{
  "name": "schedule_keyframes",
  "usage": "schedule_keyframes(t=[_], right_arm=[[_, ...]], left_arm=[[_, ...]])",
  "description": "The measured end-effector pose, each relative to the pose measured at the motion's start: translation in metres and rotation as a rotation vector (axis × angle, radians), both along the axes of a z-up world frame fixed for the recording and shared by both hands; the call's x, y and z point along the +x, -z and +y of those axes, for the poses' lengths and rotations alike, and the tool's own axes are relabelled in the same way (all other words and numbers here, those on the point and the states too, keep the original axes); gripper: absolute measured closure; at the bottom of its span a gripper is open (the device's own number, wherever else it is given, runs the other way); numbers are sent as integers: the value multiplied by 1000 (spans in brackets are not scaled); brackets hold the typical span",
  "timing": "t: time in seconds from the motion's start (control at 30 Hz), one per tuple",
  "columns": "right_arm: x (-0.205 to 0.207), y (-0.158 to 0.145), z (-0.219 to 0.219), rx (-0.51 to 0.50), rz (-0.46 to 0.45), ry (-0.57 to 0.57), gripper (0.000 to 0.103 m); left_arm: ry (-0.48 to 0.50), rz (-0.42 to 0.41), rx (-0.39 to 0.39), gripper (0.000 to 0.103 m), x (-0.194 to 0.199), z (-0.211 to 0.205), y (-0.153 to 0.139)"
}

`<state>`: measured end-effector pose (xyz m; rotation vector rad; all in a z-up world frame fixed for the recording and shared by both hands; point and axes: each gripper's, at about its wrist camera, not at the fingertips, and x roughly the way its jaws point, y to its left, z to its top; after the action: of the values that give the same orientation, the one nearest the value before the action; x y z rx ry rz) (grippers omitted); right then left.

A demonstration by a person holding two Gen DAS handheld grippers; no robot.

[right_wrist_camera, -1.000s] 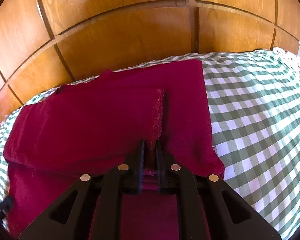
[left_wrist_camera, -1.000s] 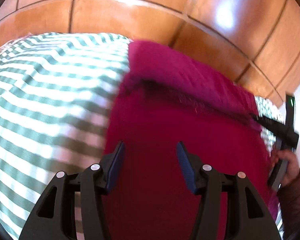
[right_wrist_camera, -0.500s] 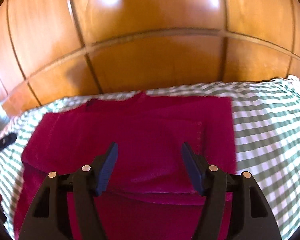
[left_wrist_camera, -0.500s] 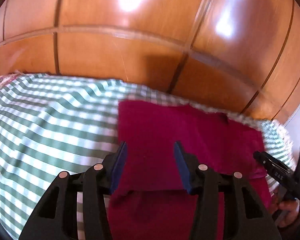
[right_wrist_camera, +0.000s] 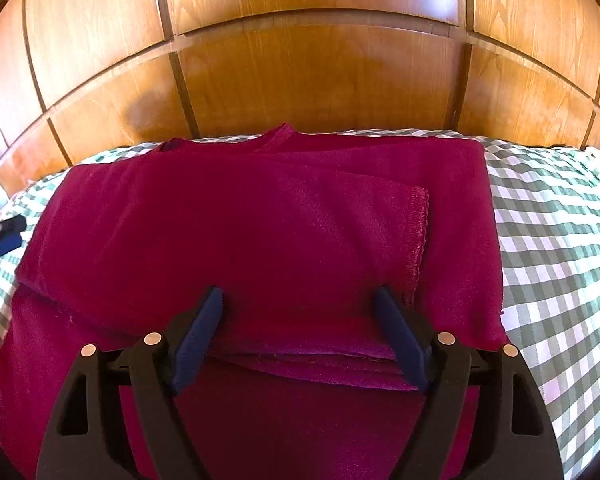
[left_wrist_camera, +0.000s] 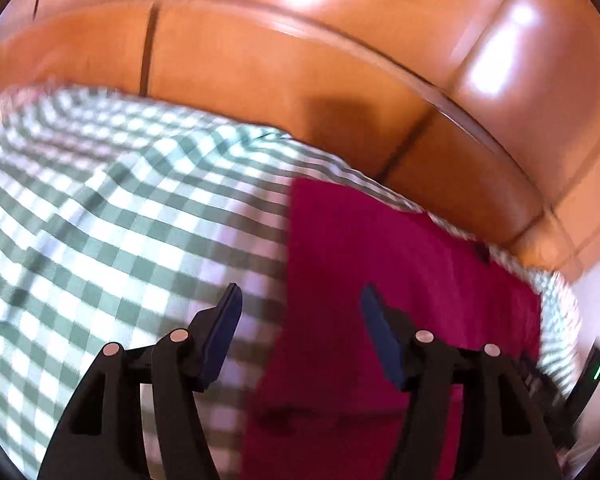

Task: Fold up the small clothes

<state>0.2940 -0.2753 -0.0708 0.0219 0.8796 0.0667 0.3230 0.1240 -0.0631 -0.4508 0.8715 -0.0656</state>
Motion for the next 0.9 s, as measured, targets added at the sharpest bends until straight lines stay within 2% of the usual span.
schedule_keyframes(t=[0.07,0.23,0.33,0.37,0.4,0.47,0.5,0.57,0.63,0.7,0.77,0.8,0.87,0.9], right_arm=[[-1,0,1,-2,0,-2,23],[-1,0,2,-2,-1,-4,22],[-1,0,1,-1,-2,-4,22],[-1,0,1,-3,-3,-3,22],[-1,1,2,-8,-4,-3,22],[-1,1,3,-19,-5,-4,22],[0,2,4,-25,-5,-3,22],[1,3,7,-45,-6,-4,21],[1,3,9,-58,-7,-5,21],[2,3,8,-56,-7,-6,21],[2,3,8,-52,-8,-6,21],[3,4,7,-47,-7,-6,21],[2,4,7,-44,-7,-6,21],[2,4,7,-45,-8,-6,21]], left_arm=[[-4,30,-32,42,15,8,6],[40,79,-171,43,55,12,16],[42,74,-170,82,68,4,14],[37,56,-137,92,70,-1,10],[30,4,-87,94,64,-6,1],[26,-34,-7,94,55,-15,-4],[26,-30,90,94,53,-25,-1],[34,29,240,93,60,-39,17],[41,9,355,90,61,-53,24],[24,18,397,89,60,-60,20],[-29,28,395,79,50,-58,8],[-32,6,389,77,42,-59,-1],[-1,-58,385,65,14,-68,-16],[12,-79,394,64,4,-70,-19]])
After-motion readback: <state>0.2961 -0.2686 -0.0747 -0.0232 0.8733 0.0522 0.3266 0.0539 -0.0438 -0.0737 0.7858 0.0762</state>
